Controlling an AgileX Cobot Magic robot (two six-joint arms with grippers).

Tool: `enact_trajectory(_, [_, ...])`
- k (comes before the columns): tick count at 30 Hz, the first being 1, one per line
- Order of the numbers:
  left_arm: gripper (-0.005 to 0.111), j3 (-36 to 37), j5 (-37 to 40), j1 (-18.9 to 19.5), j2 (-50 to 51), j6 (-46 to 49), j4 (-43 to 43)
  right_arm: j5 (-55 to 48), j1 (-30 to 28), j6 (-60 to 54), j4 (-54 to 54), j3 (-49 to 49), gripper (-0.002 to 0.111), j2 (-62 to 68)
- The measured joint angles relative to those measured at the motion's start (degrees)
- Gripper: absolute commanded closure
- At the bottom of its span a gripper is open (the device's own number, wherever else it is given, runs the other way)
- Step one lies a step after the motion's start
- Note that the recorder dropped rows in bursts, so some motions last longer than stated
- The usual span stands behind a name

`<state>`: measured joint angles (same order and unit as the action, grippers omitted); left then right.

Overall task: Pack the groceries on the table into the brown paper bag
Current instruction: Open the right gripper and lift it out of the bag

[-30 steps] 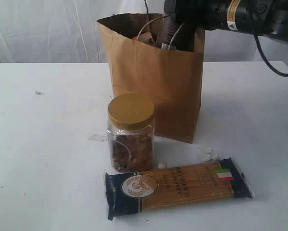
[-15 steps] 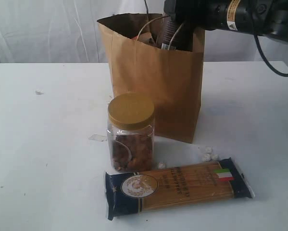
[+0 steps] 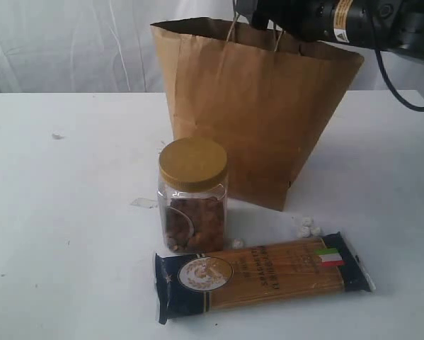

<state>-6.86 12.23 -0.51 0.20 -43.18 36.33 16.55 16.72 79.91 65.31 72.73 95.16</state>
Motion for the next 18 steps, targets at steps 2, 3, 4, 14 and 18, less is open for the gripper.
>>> enact_trajectory(2, [0.107, 0.0, 0.0, 0.0, 0.0, 0.0, 0.0, 0.0, 0.0, 0.0, 0.0, 0.0, 0.022, 0.0])
enact_trajectory(3, [0.107, 0.0, 0.0, 0.0, 0.0, 0.0, 0.0, 0.0, 0.0, 0.0, 0.0, 0.0, 0.022, 0.0])
enact_trajectory(4, [0.107, 0.0, 0.0, 0.0, 0.0, 0.0, 0.0, 0.0, 0.0, 0.1, 0.0, 0.0, 0.022, 0.0])
enact_trajectory(14, [0.107, 0.0, 0.0, 0.0, 0.0, 0.0, 0.0, 4.82, 0.0, 5.42, 0.0, 0.0, 0.022, -3.78])
enact_trajectory(18, [0.107, 0.0, 0.0, 0.0, 0.0, 0.0, 0.0, 6.1, 0.0, 5.7, 0.0, 0.0, 0.022, -7.7])
